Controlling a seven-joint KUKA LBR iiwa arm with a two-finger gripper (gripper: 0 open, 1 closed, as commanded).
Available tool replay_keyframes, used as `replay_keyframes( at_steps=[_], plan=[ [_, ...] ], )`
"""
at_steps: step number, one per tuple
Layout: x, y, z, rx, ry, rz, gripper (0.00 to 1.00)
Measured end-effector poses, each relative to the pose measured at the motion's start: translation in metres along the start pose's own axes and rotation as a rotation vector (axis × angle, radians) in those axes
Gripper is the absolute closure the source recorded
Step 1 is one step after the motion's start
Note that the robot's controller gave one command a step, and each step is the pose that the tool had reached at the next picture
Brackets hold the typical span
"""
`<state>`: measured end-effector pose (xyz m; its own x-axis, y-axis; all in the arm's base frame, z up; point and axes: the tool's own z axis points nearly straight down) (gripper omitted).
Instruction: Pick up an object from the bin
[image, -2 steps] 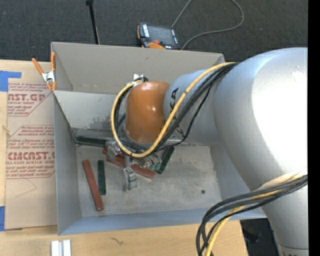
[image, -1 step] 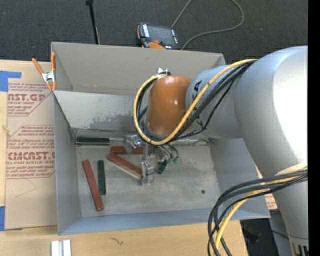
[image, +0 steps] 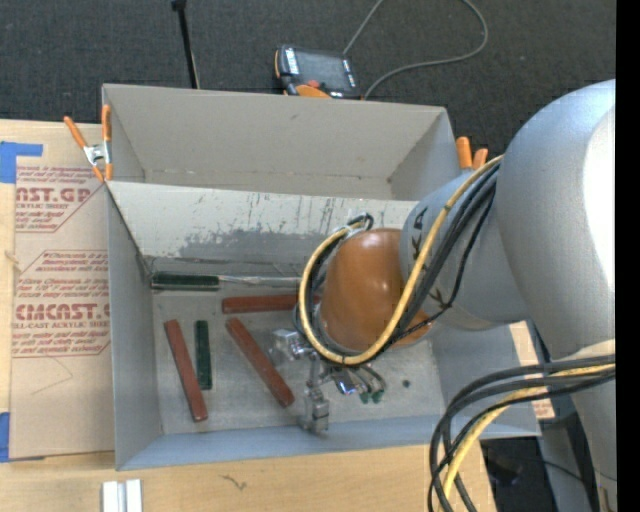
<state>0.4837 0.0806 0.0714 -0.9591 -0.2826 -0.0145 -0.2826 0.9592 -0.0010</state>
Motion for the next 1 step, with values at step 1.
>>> replay_keyframes(
  at_steps=[1],
  plan=[
    [-0.0917,0.0803,-0.0115,-0.005,0.007,0.023,0.00]
  ],
)
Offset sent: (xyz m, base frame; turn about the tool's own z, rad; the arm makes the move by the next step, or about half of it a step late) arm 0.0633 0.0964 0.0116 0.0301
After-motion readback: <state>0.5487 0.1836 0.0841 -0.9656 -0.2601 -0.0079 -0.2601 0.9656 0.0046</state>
